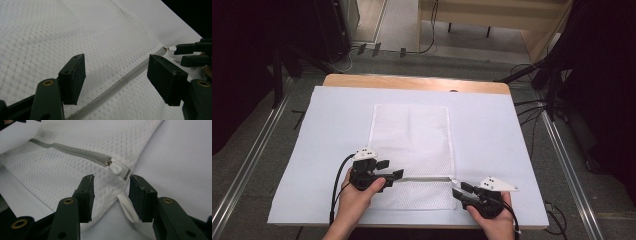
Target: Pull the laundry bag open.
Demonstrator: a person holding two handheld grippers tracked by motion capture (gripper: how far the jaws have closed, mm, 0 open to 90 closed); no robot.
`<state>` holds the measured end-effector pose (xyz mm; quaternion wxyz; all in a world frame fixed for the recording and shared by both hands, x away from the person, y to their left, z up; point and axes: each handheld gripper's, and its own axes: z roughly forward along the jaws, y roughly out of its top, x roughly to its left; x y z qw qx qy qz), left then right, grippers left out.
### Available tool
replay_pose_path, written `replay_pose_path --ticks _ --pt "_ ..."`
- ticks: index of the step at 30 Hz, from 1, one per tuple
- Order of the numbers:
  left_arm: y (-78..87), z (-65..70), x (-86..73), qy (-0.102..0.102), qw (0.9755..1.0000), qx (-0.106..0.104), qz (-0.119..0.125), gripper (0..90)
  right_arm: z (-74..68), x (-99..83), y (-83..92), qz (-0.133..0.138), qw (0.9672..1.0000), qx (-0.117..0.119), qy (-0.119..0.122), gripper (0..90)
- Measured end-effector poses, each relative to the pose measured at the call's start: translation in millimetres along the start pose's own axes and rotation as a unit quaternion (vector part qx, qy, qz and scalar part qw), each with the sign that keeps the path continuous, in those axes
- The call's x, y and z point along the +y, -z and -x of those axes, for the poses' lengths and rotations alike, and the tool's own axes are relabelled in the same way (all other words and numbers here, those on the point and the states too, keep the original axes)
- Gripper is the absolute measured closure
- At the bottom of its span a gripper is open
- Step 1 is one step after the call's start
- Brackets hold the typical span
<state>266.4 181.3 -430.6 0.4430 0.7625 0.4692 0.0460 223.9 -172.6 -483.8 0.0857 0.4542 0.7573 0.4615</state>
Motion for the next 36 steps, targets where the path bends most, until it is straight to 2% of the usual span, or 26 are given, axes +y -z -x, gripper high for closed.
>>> replay_pose_path --ticks 4,7,10,12,15,17,18,19,21,22,25,26,28,30,31,33,36 --pt "-2.1 1.8 -0.6 -0.001 1.0000 0.000 -0.003 31.3 -3.6 -1.7 -2.8 -0.006 0.9999 -0.013 0.003 49.5" --pt "-5.3 5.2 -0.4 -0.002 1.0000 -0.006 -0.006 31.3 -8.0 -3.7 -6.1 -0.013 0.9987 -0.042 0.027 46.9" --pt "-9.0 10.9 -0.5 -0.009 0.9999 -0.009 -0.011 31.2 -11.7 -4.7 -9.1 -0.014 0.9988 -0.035 0.030 44.5" --pt "-11.1 13.6 -0.6 -0.011 0.9997 -0.013 -0.014 31.2 -16.4 -6.1 -11.3 -0.012 0.9982 -0.044 0.040 42.3" --pt "-13.0 15.5 -0.8 -0.012 0.9997 -0.015 -0.015 31.1 -21.9 -7.0 -12.9 -0.012 0.9982 -0.039 0.044 39.9" --pt "-14.0 16.4 -1.0 -0.014 0.9997 -0.015 -0.017 31.1 -28.3 -9.2 -14.7 -0.011 0.9974 -0.049 0.053 39.5" --pt "-14.8 17.3 -1.0 -0.015 0.9996 -0.016 -0.020 31.1 -30.4 -10.0 -15.3 -0.012 0.9967 -0.058 0.056 40.9" --pt "-16.0 18.5 -1.2 -0.014 0.9996 -0.016 -0.020 31.0 -34.1 -12.0 -16.5 -0.007 0.9946 -0.082 0.063 46.7" --pt "-18.6 21.0 -1.3 -0.016 0.9994 -0.020 -0.025 30.8 -36.6 -13.3 -17.1 -0.002 0.9928 -0.103 0.061 52.5" --pt "-20.4 22.8 -1.3 -0.019 0.9992 -0.022 -0.028 30.8 -36.6 -13.3 -17.1 -0.002 0.9928 -0.103 0.061 52.5" --pt "-26.4 29.9 -0.4 -0.024 0.9988 -0.027 -0.033 30.8 -39.7 -14.5 -18.1 0.006 0.9905 -0.125 0.057 60.8" --pt "-29.0 33.3 0.6 -0.028 0.9986 -0.030 -0.034 30.7 -40.0 -14.6 -18.2 0.008 0.9898 -0.131 0.055 65.3" --pt "-33.7 39.4 2.8 -0.034 0.9982 -0.033 -0.038 30.7 -38.1 -14.5 -17.9 0.013 0.9892 -0.138 0.049 80.2" --pt "-39.8 46.0 5.2 -0.039 0.9975 -0.041 -0.042 30.5 -33.5 -13.5 -17.5 0.014 0.9911 -0.126 0.039 88.2" --pt "-43.4 49.4 6.3 -0.042 0.9972 -0.045 -0.044 30.4 -29.6 -12.4 -16.9 0.014 0.9937 -0.108 0.026 90.0" --pt "-50.4 56.2 8.3 -0.044 0.9965 -0.052 -0.048 30.3 -25.0 -12.1 -15.5 0.015 0.9958 -0.090 0.007 90.0" --pt "-60.2 65.2 10.3 -0.050 0.9950 -0.064 -0.059 30.4 -24.6 -12.3 -12.1 0.032 0.9956 -0.087 0.013 90.0"
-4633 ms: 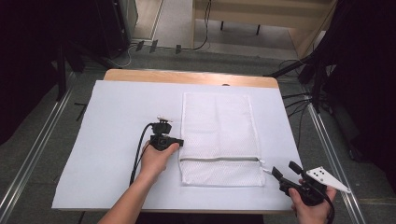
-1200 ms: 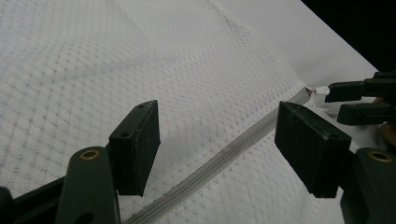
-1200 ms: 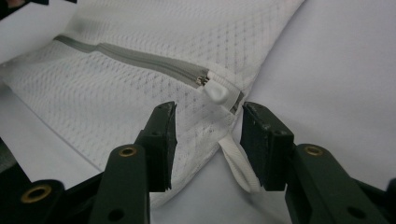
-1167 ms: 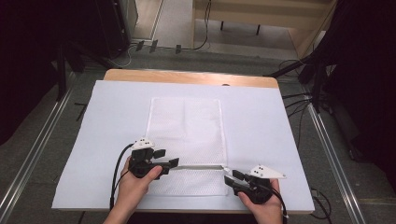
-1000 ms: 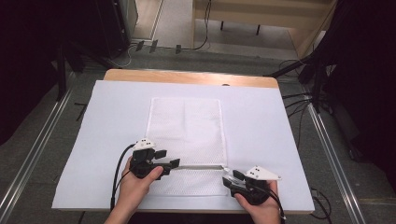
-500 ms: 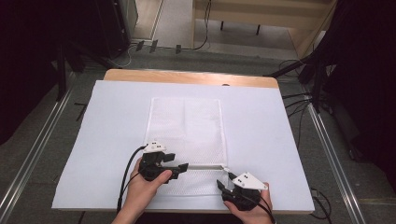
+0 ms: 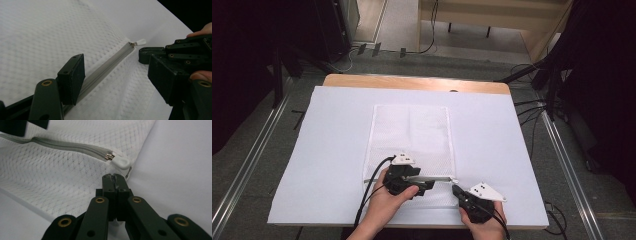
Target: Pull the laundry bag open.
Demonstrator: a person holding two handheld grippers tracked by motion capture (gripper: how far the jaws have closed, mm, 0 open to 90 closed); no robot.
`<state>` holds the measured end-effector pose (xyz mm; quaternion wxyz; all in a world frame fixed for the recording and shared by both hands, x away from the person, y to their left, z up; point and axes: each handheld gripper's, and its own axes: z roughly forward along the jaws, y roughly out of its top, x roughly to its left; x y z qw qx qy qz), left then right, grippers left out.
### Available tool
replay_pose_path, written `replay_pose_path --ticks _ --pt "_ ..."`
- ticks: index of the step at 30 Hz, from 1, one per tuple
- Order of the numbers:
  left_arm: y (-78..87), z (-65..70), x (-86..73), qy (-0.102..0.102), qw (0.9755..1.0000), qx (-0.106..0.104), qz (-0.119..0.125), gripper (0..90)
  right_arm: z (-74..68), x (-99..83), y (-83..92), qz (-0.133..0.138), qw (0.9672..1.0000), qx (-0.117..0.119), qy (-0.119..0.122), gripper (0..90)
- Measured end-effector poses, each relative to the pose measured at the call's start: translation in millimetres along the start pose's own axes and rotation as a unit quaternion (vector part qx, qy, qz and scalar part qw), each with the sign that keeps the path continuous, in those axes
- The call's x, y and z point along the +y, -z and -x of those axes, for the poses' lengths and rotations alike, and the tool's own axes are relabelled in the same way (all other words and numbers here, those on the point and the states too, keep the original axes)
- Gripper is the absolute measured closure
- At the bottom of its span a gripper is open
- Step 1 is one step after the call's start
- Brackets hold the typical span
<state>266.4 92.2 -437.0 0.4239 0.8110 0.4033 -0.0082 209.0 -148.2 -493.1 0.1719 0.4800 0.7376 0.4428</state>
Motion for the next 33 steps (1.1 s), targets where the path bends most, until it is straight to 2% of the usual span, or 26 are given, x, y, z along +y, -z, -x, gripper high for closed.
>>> replay_pose_path --ticks 3,4,5,6,9,14,18,20,24,26,28,33 --pt "-6.2 2.8 5.5 0.011 0.9999 -0.011 0.005 30.8 -1.0 2.9 6.6 0.027 0.9996 -0.005 0.006 90.0" --pt "-9.3 4.6 10.1 0.017 0.9998 0.005 0.014 32.7 -1.7 5.4 11.1 0.045 0.9989 -0.007 0.011 90.0" --pt "-9.3 4.6 10.1 0.017 0.9998 0.005 0.014 33.2 -1.7 5.4 11.1 0.045 0.9989 -0.007 0.011 90.0" --pt "-11.7 6.4 13.3 0.015 0.9997 0.013 0.015 33.3 -2.3 7.4 14.7 0.058 0.9982 -0.002 0.016 90.0" --pt "-21.1 11.7 23.1 0.020 0.9996 0.012 0.012 32.9 -3.4 8.5 16.0 0.063 0.9979 0.002 0.018 90.0" --pt "-36.0 22.6 35.6 0.030 0.9991 0.029 0.010 28.7 -5.1 9.7 16.8 0.071 0.9971 0.007 0.027 90.0" --pt "-45.7 30.5 44.1 0.044 0.9976 0.053 0.006 26.9 -6.2 10.0 16.1 0.071 0.9968 0.010 0.035 90.0" --pt "-49.8 33.5 45.3 0.041 0.9973 0.061 -0.004 22.8 -8.0 9.8 15.8 0.070 0.9968 0.011 0.038 90.0" --pt "-56.6 35.0 43.5 0.035 0.9962 0.076 -0.021 22.6 -9.0 10.4 16.7 0.072 0.9965 0.011 0.041 90.0" --pt "-53.8 31.8 43.1 0.042 0.9967 0.067 -0.016 27.0 -9.0 10.8 17.6 0.073 0.9963 0.011 0.044 90.0" --pt "-47.9 28.0 43.4 0.048 0.9979 0.042 -0.005 37.4 -9.4 10.7 17.7 0.073 0.9962 0.012 0.046 90.0" --pt "-36.0 19.1 42.4 0.060 0.9981 0.009 0.003 53.7 -9.8 10.8 17.1 0.073 0.9961 0.011 0.048 90.0"
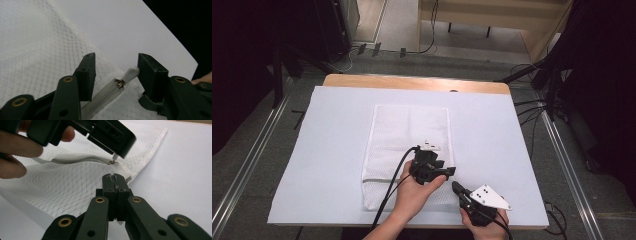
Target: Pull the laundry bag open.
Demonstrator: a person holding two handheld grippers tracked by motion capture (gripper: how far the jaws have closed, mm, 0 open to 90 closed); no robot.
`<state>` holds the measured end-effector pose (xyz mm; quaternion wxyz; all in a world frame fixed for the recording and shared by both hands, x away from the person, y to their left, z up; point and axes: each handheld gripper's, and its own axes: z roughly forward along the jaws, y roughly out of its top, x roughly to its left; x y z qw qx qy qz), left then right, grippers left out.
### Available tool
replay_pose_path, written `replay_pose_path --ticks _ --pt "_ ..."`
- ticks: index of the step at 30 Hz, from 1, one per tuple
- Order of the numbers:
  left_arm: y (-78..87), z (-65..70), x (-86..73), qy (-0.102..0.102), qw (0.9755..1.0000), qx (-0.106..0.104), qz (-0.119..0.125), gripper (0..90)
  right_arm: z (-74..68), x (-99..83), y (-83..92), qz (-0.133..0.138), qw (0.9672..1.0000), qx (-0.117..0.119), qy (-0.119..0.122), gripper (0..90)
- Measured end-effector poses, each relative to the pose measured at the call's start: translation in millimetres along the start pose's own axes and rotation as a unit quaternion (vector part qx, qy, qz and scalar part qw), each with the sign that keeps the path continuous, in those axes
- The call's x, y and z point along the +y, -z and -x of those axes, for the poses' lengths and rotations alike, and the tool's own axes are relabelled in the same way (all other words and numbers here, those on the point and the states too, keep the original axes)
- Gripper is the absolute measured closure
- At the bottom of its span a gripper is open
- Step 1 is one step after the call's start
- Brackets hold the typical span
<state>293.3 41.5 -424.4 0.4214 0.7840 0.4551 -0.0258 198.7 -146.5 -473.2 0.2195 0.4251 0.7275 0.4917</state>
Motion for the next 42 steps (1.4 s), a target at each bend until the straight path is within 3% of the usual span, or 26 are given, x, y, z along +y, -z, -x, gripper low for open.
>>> replay_pose_path --ticks 6,11,14,17,21,27,32,38,42 --pt "2.6 -7.1 -5.6 0.006 0.9992 -0.039 -0.010 73.9 -0.3 0.1 0.0 0.001 1.0000 -0.002 0.000 90.0" --pt "4.1 -11.6 -6.1 0.005 0.9989 -0.045 -0.011 81.0 -0.7 -0.4 -0.4 0.000 1.0000 -0.003 0.001 90.0" --pt "5.0 -12.4 -6.8 0.005 0.9984 -0.053 -0.016 80.4 -0.3 -0.3 -0.1 0.000 1.0000 -0.003 0.003 90.0" --pt "5.4 -12.5 -8.3 0.006 0.9978 -0.062 -0.021 72.8 0.2 -0.3 -0.2 0.001 1.0000 -0.003 0.003 90.0" --pt "6.3 -13.1 -9.3 0.005 0.9979 -0.060 -0.023 76.9 -0.1 -0.3 -0.1 0.001 1.0000 -0.003 0.004 90.0" --pt "10.9 -13.2 -10.5 0.004 0.9967 -0.077 -0.024 75.1 0.4 -0.2 0.1 0.003 1.0000 -0.005 0.005 90.0" --pt "12.2 -20.3 -12.6 0.011 0.9975 -0.067 -0.021 73.7 0.5 0.0 0.6 0.006 1.0000 -0.006 0.004 90.0" --pt "9.6 -20.9 -14.2 0.018 0.9953 -0.092 -0.026 75.4 0.0 -0.1 0.2 0.005 1.0000 -0.006 0.005 90.0" --pt "7.3 -22.0 -14.5 0.019 0.9957 -0.087 -0.028 77.8 -0.8 0.3 1.5 0.010 0.9999 -0.007 0.008 90.0"
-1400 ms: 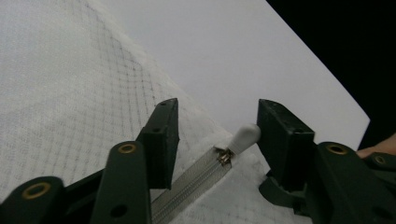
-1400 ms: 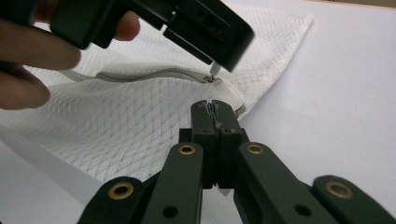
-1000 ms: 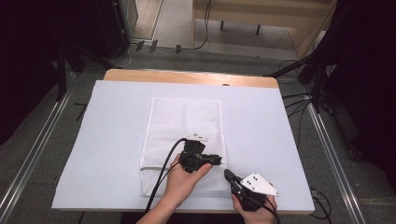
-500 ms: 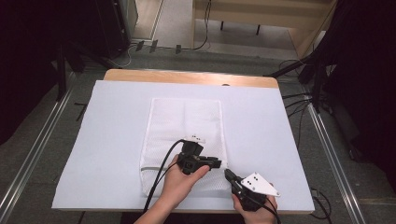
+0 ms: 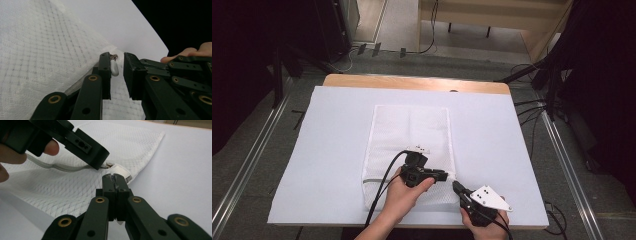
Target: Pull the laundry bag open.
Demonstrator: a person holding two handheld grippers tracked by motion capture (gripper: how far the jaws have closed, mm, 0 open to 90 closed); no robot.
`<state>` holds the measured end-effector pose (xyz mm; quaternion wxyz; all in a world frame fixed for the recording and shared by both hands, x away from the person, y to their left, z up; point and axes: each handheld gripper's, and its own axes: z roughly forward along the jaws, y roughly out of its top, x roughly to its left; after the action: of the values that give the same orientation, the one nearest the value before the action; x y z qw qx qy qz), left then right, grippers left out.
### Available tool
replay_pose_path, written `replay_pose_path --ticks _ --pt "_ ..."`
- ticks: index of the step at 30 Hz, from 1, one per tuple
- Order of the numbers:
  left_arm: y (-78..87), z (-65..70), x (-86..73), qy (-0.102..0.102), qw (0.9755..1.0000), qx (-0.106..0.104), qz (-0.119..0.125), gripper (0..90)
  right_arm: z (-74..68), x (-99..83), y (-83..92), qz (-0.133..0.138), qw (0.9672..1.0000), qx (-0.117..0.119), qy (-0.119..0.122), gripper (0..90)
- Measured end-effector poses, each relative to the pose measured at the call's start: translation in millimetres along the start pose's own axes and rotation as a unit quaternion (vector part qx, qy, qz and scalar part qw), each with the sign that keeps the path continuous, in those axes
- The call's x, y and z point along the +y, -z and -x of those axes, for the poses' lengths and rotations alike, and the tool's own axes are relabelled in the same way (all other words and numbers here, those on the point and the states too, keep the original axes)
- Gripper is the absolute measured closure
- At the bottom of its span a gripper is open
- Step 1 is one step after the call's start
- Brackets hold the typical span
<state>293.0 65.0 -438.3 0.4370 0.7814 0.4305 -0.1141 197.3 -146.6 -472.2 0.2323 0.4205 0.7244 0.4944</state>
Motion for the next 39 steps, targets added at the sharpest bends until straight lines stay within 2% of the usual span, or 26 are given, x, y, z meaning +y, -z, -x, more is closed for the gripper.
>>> replay_pose_path --ticks 3,8,10,12,18,25,29,39 --pt "0.7 -1.1 0.2 0.002 1.0000 0.002 -0.002 82.4 -0.6 0.4 0.6 0.002 1.0000 0.000 0.002 90.0" --pt "2.8 -3.3 -0.8 -0.001 0.9999 -0.010 -0.004 87.4 -1.1 1.1 1.2 0.002 1.0000 0.000 0.004 90.0" --pt "2.8 -2.8 -2.0 -0.007 1.0000 -0.003 -0.005 87.6 -2.4 3.1 2.8 -0.001 0.9999 -0.008 0.006 90.0" --pt "2.9 -3.0 -3.1 -0.022 0.9997 0.008 -0.010 87.6 -3.2 3.6 3.2 0.000 0.9999 -0.011 0.007 90.0" --pt "3.8 -4.6 -6.4 -0.033 0.9994 0.010 -0.011 87.7 -8.9 5.5 4.4 -0.004 0.9994 -0.025 0.025 90.0" --pt "4.5 -2.7 -10.3 -0.055 0.9979 0.031 -0.013 87.8 -11.8 5.9 5.1 -0.003 0.9985 -0.040 0.038 90.0" --pt "7.8 -5.8 -13.3 -0.054 0.9981 0.026 -0.013 87.8 -12.5 6.4 5.4 -0.005 0.9982 -0.041 0.044 90.0" --pt "11.9 -9.3 -19.2 -0.061 0.9974 0.035 -0.012 87.8 -16.0 7.0 5.3 -0.004 0.9979 -0.039 0.051 90.0"
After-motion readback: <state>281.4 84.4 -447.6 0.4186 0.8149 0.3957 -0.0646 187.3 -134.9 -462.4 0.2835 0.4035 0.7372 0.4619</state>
